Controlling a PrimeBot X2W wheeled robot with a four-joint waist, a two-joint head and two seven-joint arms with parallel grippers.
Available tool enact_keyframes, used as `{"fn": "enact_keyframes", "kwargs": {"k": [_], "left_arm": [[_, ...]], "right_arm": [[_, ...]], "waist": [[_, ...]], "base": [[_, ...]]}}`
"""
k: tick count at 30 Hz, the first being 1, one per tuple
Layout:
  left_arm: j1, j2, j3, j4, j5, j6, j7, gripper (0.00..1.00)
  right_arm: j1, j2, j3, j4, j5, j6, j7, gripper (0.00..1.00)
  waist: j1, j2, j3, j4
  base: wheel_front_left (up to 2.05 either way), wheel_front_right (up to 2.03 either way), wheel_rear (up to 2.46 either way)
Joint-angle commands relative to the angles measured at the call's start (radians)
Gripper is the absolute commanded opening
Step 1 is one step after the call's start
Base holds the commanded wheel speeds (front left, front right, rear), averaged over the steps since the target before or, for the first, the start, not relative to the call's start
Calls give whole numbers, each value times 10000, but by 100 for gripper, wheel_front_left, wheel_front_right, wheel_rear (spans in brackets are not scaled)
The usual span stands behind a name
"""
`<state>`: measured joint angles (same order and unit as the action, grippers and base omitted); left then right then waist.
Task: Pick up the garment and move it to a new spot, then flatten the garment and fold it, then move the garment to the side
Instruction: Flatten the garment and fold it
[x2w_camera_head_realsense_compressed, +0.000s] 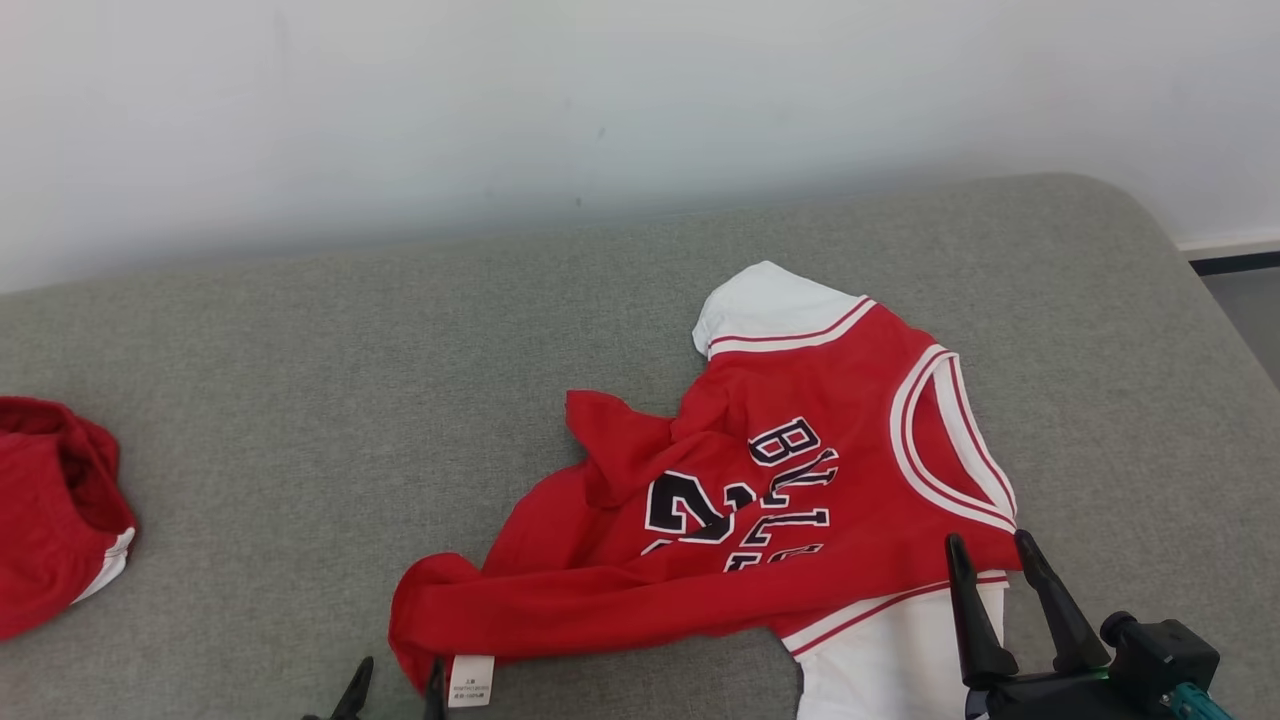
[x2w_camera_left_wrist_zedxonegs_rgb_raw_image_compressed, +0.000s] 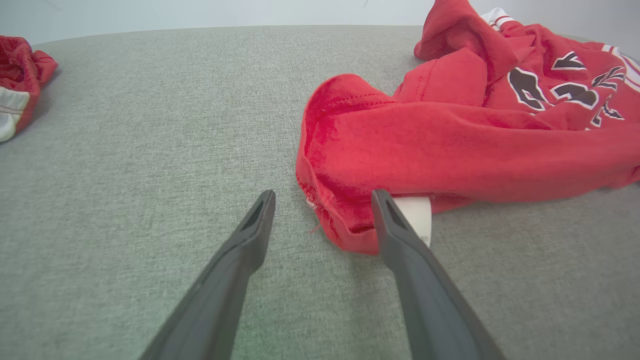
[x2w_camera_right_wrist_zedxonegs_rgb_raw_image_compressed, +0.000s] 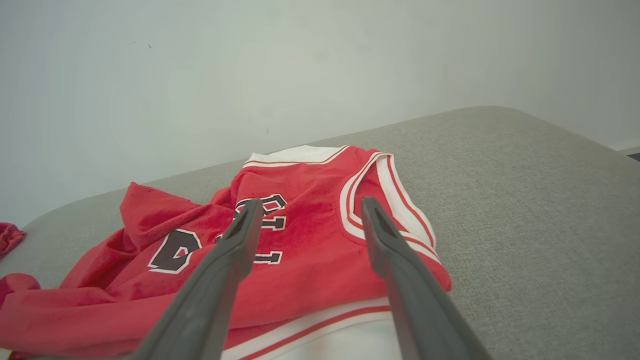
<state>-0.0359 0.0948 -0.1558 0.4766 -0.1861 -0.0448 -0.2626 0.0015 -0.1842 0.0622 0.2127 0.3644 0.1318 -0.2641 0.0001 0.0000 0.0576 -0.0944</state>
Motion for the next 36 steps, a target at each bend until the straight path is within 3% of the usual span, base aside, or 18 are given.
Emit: {"fn": "enact_keyframes", "kwargs": {"k": [1, 3, 4, 11, 22, 36], "left_arm": [[-162, 20, 71, 78, -93, -75, -33, 52], [-300, 7, 150, 155, -150, -178, -33, 24], [-327, -2, 156, 217, -163, -201, -33, 0], [-359, -5, 322, 110, -241, -366, -33, 0], [585, 441, 373, -1966, -211, -692, -33, 0], [1545, 368, -367, -960, -1159, -848, -33, 0]], "right_arm": [[67, -31, 4, 7, 20, -24, -2, 100], [102, -45, -31, 26, 19, -24, -2, 100], [121, -50, -51, 30, 19, -24, -2, 100], [251, -62, -211, 11, 21, -24, -2, 100], [517, -52, -250, 35, 11, -24, -2, 100], [809, -259, -375, 170, 134, -24, -2, 100]], "waist": [[-1, 0, 32, -72], [-1, 0, 42, -103], [-1, 0, 38, -109], [-1, 0, -23, -3], [-1, 0, -176, 561], [-1, 0, -372, 467]], "base": [[0, 0, 0], [0, 0, 0], [0, 0, 0], [0, 0, 0], [0, 0, 0], [0, 0, 0]]}}
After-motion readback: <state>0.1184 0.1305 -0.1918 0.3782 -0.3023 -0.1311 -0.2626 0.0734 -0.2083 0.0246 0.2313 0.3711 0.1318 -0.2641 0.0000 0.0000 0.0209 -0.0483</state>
